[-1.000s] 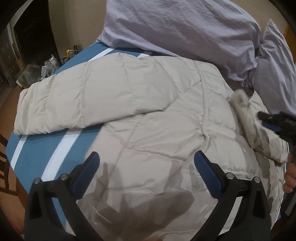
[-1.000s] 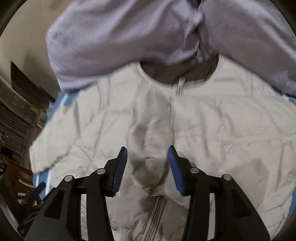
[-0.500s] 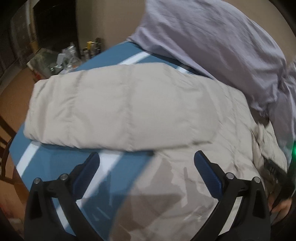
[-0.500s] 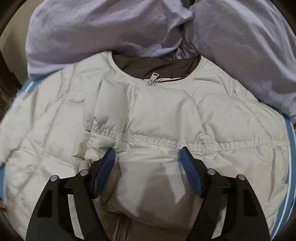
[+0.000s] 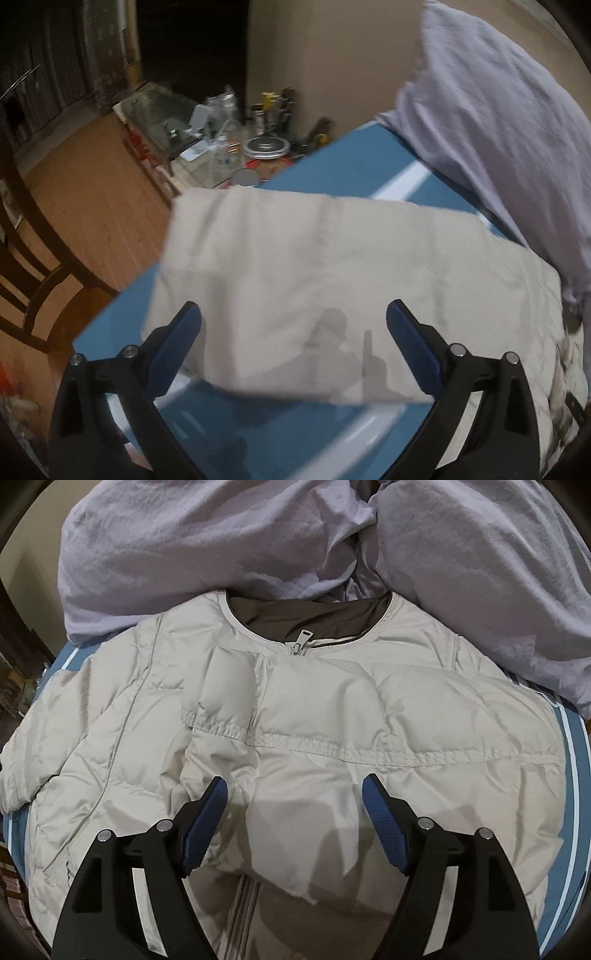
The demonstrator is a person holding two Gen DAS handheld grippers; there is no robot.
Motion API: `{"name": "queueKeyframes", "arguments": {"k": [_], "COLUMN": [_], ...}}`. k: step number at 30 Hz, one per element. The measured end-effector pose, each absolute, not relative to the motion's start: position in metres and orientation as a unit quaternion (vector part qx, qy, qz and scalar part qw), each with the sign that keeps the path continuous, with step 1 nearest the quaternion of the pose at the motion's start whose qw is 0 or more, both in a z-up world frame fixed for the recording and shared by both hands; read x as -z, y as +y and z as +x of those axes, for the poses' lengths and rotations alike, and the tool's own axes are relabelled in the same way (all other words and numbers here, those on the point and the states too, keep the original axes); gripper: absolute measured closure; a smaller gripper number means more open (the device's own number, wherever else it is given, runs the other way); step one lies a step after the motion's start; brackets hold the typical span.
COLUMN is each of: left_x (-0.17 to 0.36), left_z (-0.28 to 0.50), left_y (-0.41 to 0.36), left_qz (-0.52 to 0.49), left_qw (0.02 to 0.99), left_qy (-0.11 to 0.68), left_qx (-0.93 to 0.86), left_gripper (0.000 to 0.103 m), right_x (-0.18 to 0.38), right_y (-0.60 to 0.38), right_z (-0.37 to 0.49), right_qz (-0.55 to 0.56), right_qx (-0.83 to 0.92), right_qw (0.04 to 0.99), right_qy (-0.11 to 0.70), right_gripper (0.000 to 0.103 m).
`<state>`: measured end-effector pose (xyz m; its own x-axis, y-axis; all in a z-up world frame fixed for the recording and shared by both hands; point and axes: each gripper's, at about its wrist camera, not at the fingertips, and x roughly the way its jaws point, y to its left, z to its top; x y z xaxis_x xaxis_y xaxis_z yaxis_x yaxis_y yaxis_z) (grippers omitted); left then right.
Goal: Fold large clothes
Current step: 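Grasp the other sleeve cuff with the left gripper and lift it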
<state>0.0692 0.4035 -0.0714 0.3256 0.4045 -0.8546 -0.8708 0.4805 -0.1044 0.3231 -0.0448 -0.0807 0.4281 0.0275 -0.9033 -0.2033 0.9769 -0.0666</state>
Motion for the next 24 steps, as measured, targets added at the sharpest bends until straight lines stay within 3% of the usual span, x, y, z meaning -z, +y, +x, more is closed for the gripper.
{"name": "queueKeyframes", "arguments": {"k": [4, 13, 16, 21, 24], "left_x": [0.087, 0.104, 0.103, 0.1, 0.094], "left_z": [0.056, 0.041, 0.041, 0.038, 0.041], "left_y": [0.432, 0.438, 0.434, 0.434, 0.431], "left_qz": [-0.311, -0.337, -0.334, -0.348, -0.348], "left_qw": [0.734, 0.722, 0.726, 0.733, 0.739], "left_qy": [0.412, 0.411, 0.407, 0.391, 0.386], "left_qx": [-0.442, -0.443, -0.443, -0.435, -0.429], "left_gripper": [0.008, 0.026, 0.037, 0.074, 0.085], "right_x": [0.074, 0.076, 0.078, 0.076, 0.073], "right_y": [-0.05, -0.06, -0.063, -0.064, -0.066], "right_z": [0.318, 0.313, 0.311, 0.307, 0.306], "right_qz": [-0.079, -0.069, -0.065, -0.065, -0.062], "right_qx": [-0.071, -0.065, -0.064, -0.066, -0.065], "right_qw": [0.843, 0.84, 0.838, 0.839, 0.841], "right_qy": [0.527, 0.535, 0.538, 0.535, 0.534], "right_gripper": [0.026, 0.026, 0.026, 0.026, 0.026]}}
